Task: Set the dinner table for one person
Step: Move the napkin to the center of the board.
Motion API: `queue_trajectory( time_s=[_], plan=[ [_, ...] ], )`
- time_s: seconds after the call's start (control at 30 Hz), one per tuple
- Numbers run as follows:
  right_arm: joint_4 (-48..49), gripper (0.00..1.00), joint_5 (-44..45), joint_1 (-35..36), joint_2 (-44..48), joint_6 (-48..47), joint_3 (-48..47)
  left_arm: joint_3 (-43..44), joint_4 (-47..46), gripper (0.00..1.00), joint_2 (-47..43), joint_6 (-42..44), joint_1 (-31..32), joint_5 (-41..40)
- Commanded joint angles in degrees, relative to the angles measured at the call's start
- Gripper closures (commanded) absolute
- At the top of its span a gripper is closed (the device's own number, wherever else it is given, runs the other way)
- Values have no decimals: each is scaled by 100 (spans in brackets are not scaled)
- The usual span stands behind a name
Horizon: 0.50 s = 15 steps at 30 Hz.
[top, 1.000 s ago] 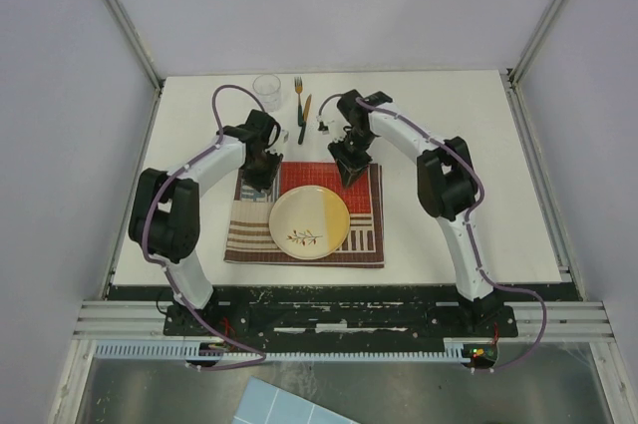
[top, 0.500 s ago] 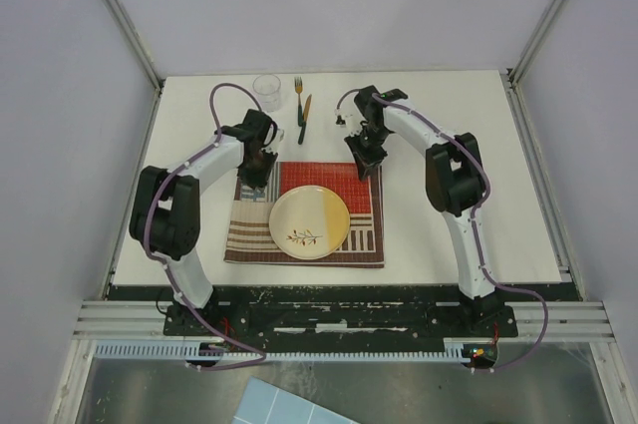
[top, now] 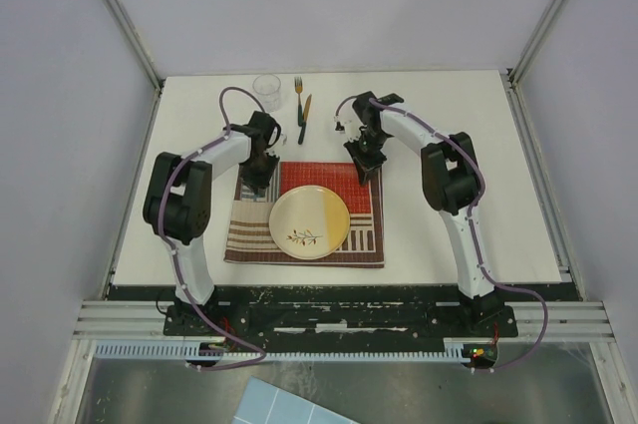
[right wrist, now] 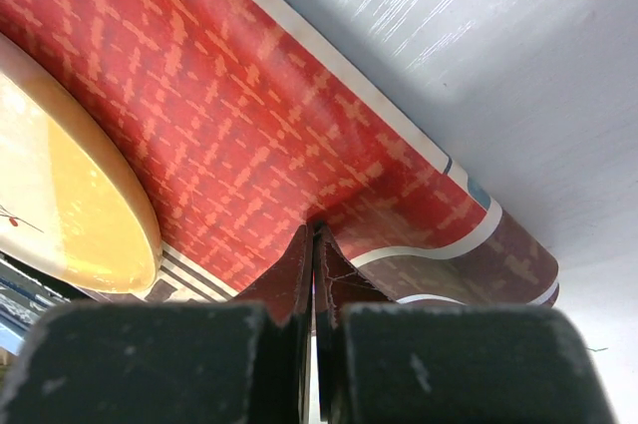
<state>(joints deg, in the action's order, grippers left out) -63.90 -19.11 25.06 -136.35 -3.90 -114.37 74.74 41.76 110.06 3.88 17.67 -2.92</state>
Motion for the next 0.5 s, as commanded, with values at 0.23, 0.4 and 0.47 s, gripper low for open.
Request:
queue_trajectory(
  time_s=[0.23,0.4,0.47],
  plan=[
    [-137,98,637,-112,-680,-6,-777,443,-442,70,561,175,-60,133],
    [-301,98,811,-219,-899,21,-1273,588,-445,70,684,165,-55,174],
    [-402,98,855,-257,-986,34,-1500,672,-449,70,730,161,-61,169]
  ],
)
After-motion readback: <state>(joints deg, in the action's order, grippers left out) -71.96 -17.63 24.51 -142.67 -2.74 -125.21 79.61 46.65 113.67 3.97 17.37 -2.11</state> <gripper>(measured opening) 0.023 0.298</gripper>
